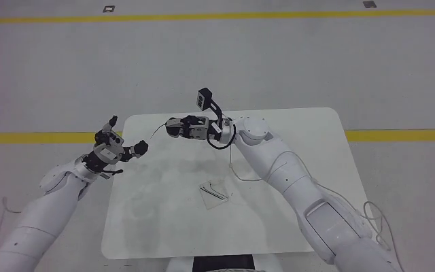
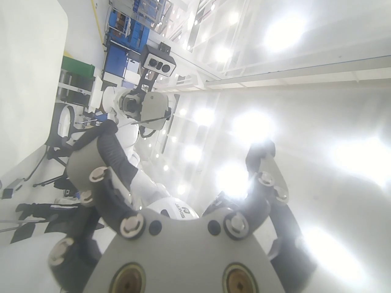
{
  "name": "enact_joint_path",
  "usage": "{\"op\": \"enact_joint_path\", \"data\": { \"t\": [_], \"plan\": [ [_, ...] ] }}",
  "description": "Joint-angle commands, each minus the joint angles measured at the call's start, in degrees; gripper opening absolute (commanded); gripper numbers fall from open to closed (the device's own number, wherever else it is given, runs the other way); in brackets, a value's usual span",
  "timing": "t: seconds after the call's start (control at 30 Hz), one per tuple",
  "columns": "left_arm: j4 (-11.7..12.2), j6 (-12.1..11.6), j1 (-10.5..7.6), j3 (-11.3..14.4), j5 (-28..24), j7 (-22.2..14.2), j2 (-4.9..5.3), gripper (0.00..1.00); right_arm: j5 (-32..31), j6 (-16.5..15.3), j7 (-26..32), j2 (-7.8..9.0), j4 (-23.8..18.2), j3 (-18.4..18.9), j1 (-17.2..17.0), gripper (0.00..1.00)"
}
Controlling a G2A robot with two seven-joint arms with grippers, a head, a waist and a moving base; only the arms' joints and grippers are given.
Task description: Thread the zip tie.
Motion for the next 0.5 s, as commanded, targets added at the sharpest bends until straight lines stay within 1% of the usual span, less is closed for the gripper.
{"op": "enact_joint_path", "data": {
  "t": [0.0, 0.07, 0.1, 0.13, 0.17, 0.23, 0.27, 0.3, 0.37, 0.4, 0.47],
  "plan": [
    [0.0, 0.0, 0.0, 0.0, 0.0, 0.0, 0.0, 1.0, 0.0, 0.0, 0.0, 0.0, 0.0, 0.0, 0.0, 0.0],
    [-0.42, -0.16, -0.11, 0.06, 0.76, 0.09, -0.02, 1.0, 0.0, 0.0, 0.0, 0.0, 0.0, 0.0, 0.0, 0.0],
    [-0.83, -0.7, -0.35, 0.15, 3.68, -1.0, 0.08, 1.0, 0.18, 0.06, -0.54, 0.0, -0.39, 0.07, -0.43, 0.0],
    [-0.69, -1.15, -0.63, 0.13, 6.44, -2.44, 0.2, 1.0, 0.78, 0.36, -0.8, 0.01, -1.23, 0.25, -1.11, 0.0],
    [-0.58, -1.53, -0.96, 0.1, 7.51, -4.54, 0.21, 1.0, 1.9, 0.75, -0.52, 0.02, -1.88, 0.57, -1.75, 0.0],
    [0.45, -2.12, -1.8, 0.25, 7.0, -9.21, -0.07, 1.0, 4.83, 1.32, 0.84, -0.01, -2.79, 1.34, -2.87, 0.0],
    [0.99, -2.95, -2.45, 0.37, 7.93, -11.42, -0.15, 1.0, 6.17, 1.77, 1.57, -0.09, -2.94, 1.52, -3.24, 0.0],
    [2.16, -4.14, -3.3, 0.6, 9.84, -13.05, -0.24, 1.0, 6.75, 2.08, 2.19, -0.18, -2.9, 1.47, -3.32, 0.0],
    [3.29, -5.21, -4.5, 1.22, 10.78, -15.65, -0.54, 1.0, 7.75, 2.63, 2.99, -0.41, -2.67, 1.26, -3.45, 0.0],
    [4.26, -5.58, -5.08, 1.47, 10.48, -16.18, -0.75, 1.0, 8.64, 2.85, 3.5, -0.58, -2.51, 1.16, -3.6, 0.0],
    [4.21, -6.56, -6.36, 2.69, 10.52, -16.18, -1.23, 1.0, 9.59, 3.12, 4.23, -0.92, -1.77, 0.77, -3.61, 0.0]
  ]
}}
